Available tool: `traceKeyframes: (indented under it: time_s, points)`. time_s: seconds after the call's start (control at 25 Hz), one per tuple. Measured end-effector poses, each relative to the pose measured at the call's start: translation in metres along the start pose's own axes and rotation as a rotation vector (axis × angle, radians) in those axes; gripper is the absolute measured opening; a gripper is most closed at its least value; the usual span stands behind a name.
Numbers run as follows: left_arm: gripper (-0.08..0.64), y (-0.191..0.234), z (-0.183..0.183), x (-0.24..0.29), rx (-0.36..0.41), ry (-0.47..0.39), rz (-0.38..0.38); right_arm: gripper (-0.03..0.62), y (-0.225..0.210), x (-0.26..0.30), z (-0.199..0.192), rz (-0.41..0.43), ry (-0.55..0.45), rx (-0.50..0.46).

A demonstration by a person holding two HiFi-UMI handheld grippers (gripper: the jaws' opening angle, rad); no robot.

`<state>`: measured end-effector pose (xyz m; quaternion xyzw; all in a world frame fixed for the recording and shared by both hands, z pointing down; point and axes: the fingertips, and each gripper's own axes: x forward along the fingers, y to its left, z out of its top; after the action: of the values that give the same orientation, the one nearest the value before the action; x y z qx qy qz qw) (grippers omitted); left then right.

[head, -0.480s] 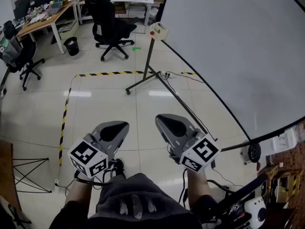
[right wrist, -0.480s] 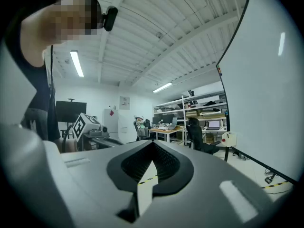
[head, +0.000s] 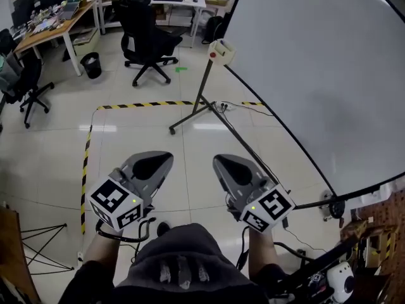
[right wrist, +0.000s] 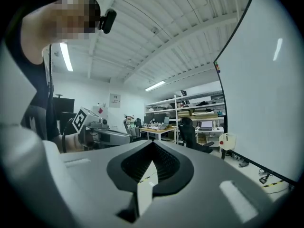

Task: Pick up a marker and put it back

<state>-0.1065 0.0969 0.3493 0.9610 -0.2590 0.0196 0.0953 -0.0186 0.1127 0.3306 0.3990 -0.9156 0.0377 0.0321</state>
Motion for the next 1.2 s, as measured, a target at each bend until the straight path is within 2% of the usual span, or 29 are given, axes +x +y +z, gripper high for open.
traceKeyframes:
  time_s: [0.2, 0.52, 0.88, 1.2]
  points:
    - [0.006, 0.029, 0.006, 0.021, -0.005, 0.008, -0.018, 0.001, -0.034, 0.022, -0.005, -0.039, 0.028, 0.007]
    - [0.006, 0.078, 0.016, 0.079, 0.014, 0.043, 0.000, 0.002, -0.111, 0.056, -0.008, -0.040, 0.009, 0.034]
    - [0.006, 0.116, 0.034, 0.173, 0.036, 0.071, 0.068, 0.001, -0.218, 0.074, -0.011, 0.007, -0.005, 0.043]
    - [0.006, 0.161, 0.053, 0.214, 0.037, 0.047, 0.095, 0.002, -0.271, 0.107, -0.011, 0.009, 0.023, 0.041]
